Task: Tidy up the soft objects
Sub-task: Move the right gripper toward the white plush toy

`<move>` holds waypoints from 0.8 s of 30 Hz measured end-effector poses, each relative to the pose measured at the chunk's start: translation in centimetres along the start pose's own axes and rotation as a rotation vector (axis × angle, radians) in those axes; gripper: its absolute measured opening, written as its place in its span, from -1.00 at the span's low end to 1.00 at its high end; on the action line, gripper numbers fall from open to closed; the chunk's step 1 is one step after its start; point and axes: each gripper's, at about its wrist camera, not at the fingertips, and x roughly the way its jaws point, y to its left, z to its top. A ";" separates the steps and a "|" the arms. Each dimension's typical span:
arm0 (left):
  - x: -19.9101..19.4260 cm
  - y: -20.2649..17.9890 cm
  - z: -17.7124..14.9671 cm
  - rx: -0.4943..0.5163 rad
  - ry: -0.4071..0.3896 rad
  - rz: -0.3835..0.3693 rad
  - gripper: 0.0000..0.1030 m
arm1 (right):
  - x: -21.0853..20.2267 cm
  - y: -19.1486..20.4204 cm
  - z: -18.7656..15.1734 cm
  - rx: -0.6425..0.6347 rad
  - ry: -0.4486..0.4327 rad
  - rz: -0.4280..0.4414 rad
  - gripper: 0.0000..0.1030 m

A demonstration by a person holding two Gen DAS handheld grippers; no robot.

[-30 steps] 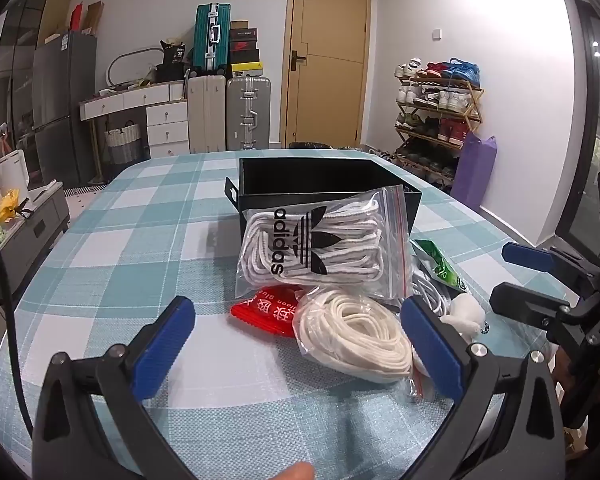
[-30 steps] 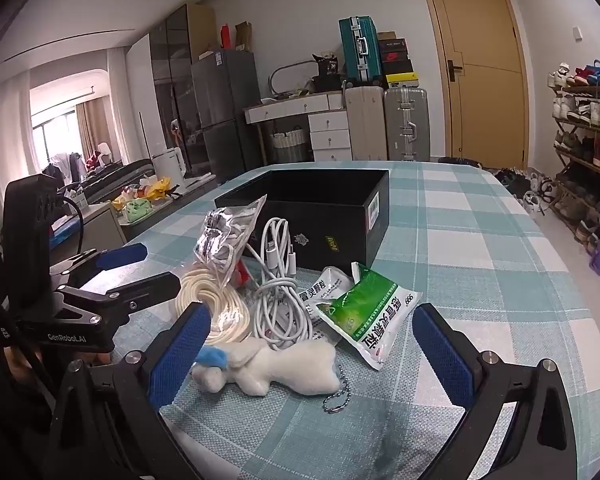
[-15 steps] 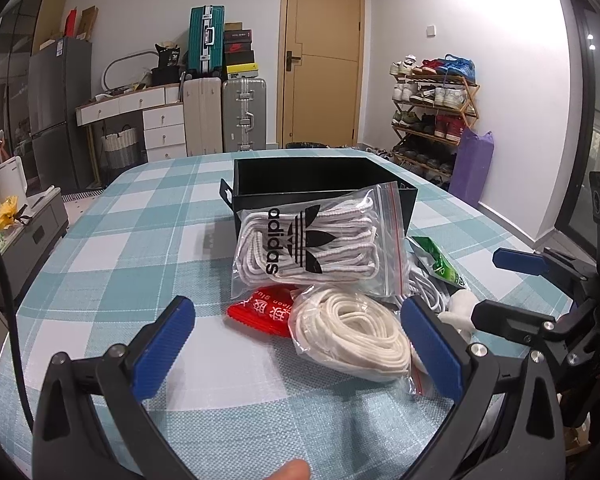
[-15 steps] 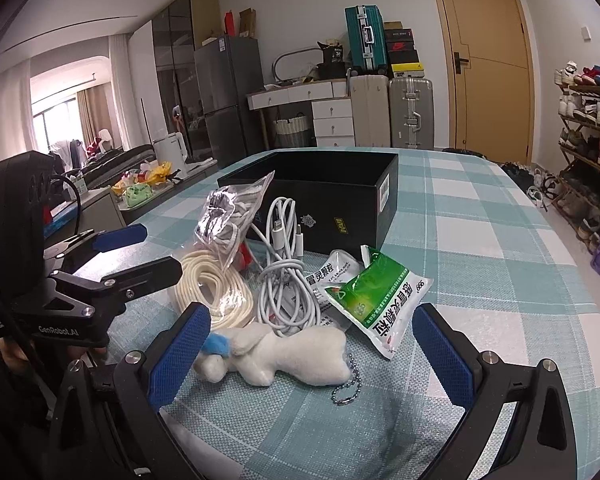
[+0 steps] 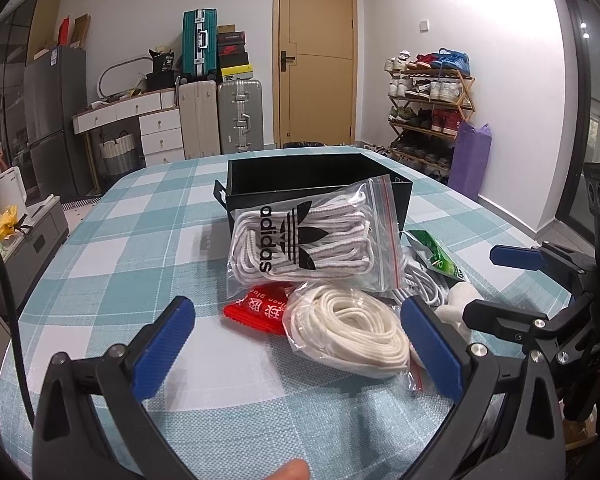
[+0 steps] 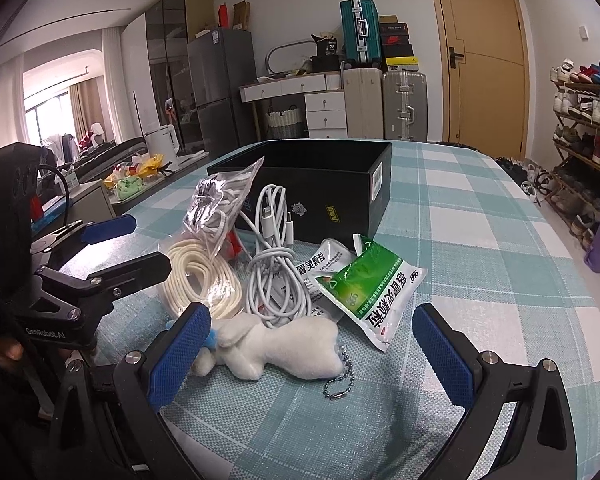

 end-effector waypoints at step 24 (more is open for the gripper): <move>-0.1 0.0 0.0 0.004 0.002 -0.007 1.00 | 0.3 -0.2 -0.1 0.025 0.030 0.044 0.99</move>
